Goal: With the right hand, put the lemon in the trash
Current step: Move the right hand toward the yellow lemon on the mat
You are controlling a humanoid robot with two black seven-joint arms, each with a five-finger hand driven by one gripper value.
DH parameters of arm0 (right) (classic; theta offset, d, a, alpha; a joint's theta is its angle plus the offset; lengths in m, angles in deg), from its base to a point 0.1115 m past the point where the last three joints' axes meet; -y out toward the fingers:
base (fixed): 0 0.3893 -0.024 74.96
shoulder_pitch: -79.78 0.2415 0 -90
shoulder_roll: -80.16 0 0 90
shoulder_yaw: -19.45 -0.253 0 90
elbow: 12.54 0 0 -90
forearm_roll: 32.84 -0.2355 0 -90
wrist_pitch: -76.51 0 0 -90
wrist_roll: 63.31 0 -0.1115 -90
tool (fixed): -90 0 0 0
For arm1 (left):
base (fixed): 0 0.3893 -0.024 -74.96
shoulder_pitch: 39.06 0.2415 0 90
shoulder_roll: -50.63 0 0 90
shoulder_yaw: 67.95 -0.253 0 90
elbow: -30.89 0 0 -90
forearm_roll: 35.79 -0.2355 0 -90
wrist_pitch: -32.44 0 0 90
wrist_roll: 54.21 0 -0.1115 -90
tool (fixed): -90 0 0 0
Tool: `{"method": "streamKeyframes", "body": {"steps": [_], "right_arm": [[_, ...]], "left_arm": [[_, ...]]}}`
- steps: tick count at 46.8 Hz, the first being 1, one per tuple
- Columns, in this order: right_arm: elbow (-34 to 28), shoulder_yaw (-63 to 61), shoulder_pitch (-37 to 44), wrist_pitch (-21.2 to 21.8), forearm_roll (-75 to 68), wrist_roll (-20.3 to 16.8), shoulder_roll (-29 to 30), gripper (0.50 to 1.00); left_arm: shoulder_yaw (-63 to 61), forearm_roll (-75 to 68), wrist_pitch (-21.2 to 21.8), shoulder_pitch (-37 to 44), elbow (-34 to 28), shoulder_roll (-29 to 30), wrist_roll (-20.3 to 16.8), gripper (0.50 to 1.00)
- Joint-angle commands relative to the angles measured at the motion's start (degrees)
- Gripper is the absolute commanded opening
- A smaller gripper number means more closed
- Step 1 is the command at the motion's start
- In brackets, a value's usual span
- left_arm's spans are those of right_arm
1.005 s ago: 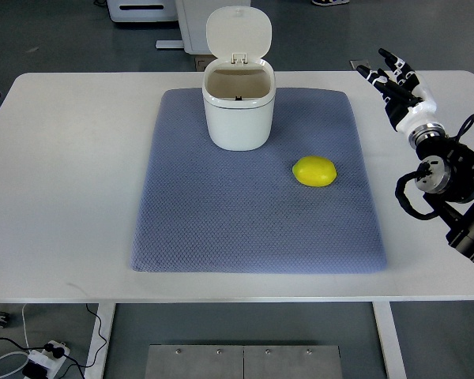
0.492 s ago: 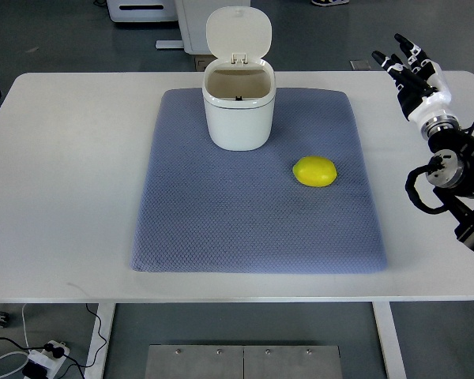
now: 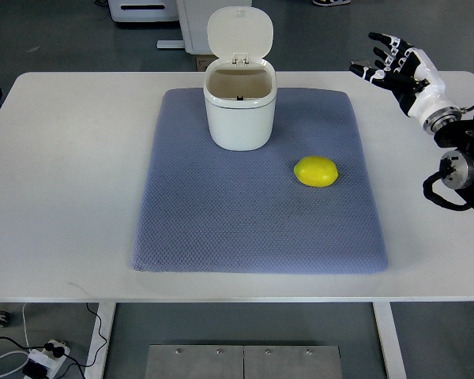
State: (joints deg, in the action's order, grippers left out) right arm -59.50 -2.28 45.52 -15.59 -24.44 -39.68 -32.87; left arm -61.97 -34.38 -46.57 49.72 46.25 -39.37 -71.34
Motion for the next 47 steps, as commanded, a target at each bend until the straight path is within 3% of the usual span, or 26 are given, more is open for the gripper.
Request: {"method": "streamKeyframes", "body": {"steps": [1, 16, 31, 47], "right_arm": [[-1.1, 1.5, 0.7, 0.0, 2.0, 0.0, -1.9, 1.000], [-14.2, 8.2, 1.6, -1.3, 10.5, 0.2, -10.1, 1.000], [-21.9, 14.4, 1.6, -4.1, 18.5, 0.2, -15.7, 1.000], [-24.6, 24.2, 2.4, -12.6, 20.7, 0.1, -13.7, 1.000]], "left_arm": [[0.0, 0.0, 0.0, 0.1, 0.0, 0.0, 0.0, 1.000], [0.0, 0.0, 0.0, 0.0, -0.1, 0.0, 0.0, 1.000], [0.1, 0.0, 0.0, 0.0, 0.0, 0.0, 0.0, 1.000], [0.0, 0.0, 0.0, 0.0, 0.0, 0.0, 0.0, 1.000]]}}
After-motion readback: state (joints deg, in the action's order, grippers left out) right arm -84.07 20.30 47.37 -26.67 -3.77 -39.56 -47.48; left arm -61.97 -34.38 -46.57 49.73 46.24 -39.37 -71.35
